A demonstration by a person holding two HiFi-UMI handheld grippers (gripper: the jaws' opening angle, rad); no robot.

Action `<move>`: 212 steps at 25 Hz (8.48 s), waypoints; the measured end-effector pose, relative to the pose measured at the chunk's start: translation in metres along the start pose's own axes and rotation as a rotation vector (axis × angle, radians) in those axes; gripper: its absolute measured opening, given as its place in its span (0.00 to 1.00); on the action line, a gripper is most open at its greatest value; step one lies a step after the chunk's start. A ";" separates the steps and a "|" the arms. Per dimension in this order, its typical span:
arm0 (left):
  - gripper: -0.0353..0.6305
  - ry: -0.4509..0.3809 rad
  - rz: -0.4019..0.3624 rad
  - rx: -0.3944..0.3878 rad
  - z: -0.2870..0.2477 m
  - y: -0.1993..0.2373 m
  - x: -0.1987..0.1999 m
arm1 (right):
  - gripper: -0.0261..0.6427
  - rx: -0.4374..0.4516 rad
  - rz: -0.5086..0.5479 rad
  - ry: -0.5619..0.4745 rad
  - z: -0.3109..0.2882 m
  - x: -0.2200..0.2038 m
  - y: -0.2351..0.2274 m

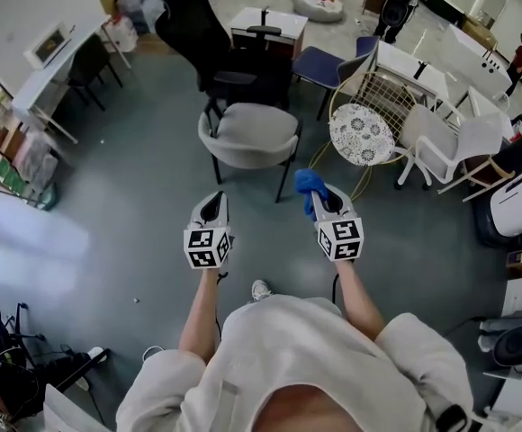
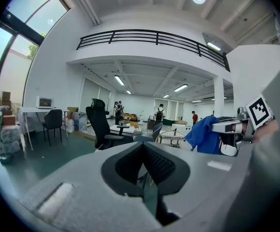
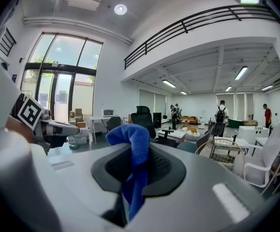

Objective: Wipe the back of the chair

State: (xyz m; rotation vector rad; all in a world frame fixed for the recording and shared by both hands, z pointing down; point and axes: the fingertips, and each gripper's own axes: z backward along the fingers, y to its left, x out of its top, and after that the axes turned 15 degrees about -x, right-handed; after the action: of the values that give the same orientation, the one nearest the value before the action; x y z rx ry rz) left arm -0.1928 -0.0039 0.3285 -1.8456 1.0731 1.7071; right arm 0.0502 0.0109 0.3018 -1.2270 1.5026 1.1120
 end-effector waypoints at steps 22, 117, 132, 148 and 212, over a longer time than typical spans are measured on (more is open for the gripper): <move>0.06 0.025 0.017 0.015 -0.039 0.032 -0.008 | 0.11 -0.021 0.004 0.018 -0.054 0.000 -0.020; 0.06 0.120 0.148 0.087 -0.178 0.083 -0.239 | 0.11 0.224 -0.054 0.219 -0.223 -0.248 0.042; 0.06 0.146 0.162 0.138 -0.160 0.101 -0.259 | 0.11 0.402 -0.033 0.183 -0.275 -0.236 0.146; 0.06 0.172 0.163 0.132 -0.185 0.106 -0.268 | 0.11 0.385 0.015 0.222 -0.315 -0.260 0.113; 0.06 0.201 0.168 0.135 -0.160 0.099 -0.284 | 0.11 0.282 -0.028 0.291 -0.292 -0.316 0.090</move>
State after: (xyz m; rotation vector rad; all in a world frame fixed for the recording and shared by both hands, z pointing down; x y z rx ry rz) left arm -0.1511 -0.1098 0.6492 -1.9177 1.4240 1.5170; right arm -0.0227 -0.1980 0.6820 -1.2430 1.7839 0.6931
